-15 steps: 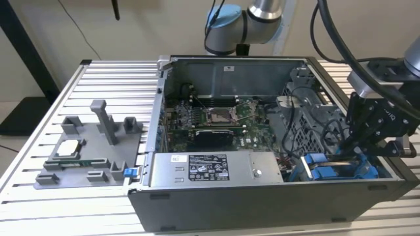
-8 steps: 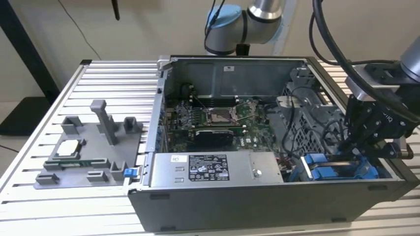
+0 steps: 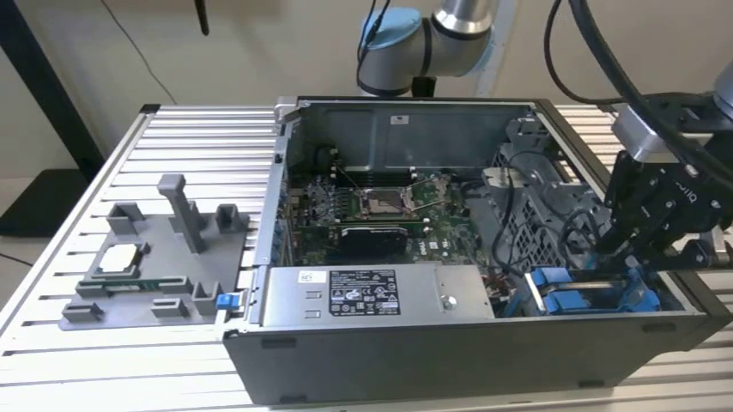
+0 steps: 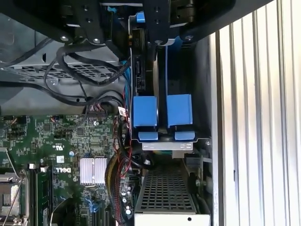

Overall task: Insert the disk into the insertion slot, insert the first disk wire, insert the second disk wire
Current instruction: 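Insert the first disk wire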

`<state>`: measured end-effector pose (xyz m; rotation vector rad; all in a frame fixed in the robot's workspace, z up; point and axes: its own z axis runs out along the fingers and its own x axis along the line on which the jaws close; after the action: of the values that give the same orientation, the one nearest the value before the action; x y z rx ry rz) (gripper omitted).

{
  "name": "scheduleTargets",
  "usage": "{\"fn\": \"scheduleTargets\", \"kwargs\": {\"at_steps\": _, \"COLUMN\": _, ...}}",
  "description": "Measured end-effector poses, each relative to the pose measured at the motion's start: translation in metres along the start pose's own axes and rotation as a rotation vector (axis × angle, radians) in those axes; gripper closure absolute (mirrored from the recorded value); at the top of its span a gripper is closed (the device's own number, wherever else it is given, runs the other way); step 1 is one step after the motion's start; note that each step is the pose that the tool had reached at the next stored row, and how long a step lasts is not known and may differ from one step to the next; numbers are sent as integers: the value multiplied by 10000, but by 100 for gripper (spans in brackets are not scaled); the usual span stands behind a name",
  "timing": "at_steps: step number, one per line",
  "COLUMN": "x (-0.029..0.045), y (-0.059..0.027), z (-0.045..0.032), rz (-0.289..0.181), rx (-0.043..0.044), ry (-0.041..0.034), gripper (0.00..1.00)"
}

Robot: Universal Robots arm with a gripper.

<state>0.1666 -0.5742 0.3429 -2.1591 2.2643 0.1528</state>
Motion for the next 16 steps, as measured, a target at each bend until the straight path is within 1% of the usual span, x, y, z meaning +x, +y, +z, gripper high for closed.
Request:
{"fn": "scheduleTargets", "kwargs": {"at_steps": 4, "x": -15, "y": 11, "z": -166, "rz": 0, "rx": -1, "ry": -1, "gripper": 0}}
{"fn": "scheduleTargets", "kwargs": {"at_steps": 6, "x": -18, "y": 14, "z": -208, "rz": -1, "rx": -1, "ry": 1, "gripper": 0}}
{"fn": "scheduleTargets", "kwargs": {"at_steps": 7, "x": -19, "y": 14, "z": -211, "rz": 0, "rx": 0, "ry": 3, "gripper": 0}}
{"fn": "scheduleTargets", "kwargs": {"at_steps": 10, "x": -23, "y": 16, "z": -218, "rz": 0, "rx": 6, "ry": 44, "gripper": 0}}
{"fn": "scheduleTargets", "kwargs": {"at_steps": 16, "x": -23, "y": 17, "z": -220, "rz": 3, "rx": 7, "ry": 58, "gripper": 0}}
